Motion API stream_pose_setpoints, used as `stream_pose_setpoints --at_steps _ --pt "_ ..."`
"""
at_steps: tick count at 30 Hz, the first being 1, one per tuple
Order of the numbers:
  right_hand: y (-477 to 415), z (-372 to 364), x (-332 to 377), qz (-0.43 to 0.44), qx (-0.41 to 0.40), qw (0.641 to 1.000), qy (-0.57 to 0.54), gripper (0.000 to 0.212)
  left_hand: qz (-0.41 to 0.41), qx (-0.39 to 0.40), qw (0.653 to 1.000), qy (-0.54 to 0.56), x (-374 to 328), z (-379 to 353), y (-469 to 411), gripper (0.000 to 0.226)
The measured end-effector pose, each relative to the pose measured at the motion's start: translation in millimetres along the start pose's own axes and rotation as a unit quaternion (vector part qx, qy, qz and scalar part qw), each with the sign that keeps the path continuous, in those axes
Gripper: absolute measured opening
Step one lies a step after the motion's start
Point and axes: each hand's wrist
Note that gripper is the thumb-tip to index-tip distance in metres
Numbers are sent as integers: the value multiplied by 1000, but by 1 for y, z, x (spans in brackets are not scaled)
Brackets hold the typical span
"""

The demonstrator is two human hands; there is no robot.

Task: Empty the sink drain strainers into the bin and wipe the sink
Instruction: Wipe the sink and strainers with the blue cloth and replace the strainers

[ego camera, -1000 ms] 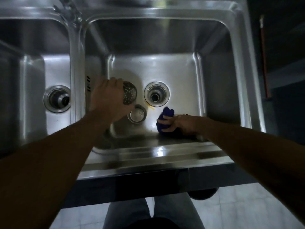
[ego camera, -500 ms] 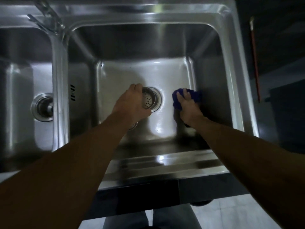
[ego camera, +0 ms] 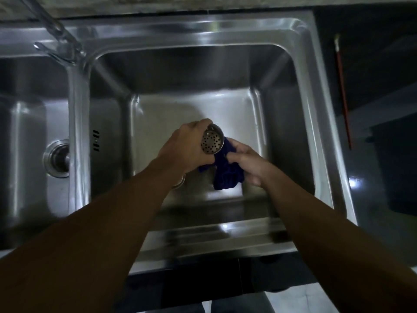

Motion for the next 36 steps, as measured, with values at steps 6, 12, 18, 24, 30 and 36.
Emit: stream_pose_setpoints --at_steps 6,12,18,24,30,36 --pt "0 3 7 1 -42 998 -37 75 -12 13 1000 20 -10 -4 0 64" --pt "8 16 8 -90 28 995 28 71 -6 22 1000 16 -7 -3 2 71" --pt "11 18 10 -75 -20 997 -5 75 -20 37 999 23 -12 -16 3 66" --pt "19 28 12 -92 -63 962 248 67 14 33 999 12 -4 -14 -13 76" --pt "24 27 22 139 -268 843 445 41 43 0 998 -38 2 -22 -55 96" --pt "-3 35 -13 53 -145 570 807 73 41 -37 998 -18 9 -36 -91 89"
Point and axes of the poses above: each hand's wrist, its own y-axis away from the middle knuckle, its own z-axis out of the back of the hand, x = y × z, and after that the axes turned 6 degrees about -z, right-handed
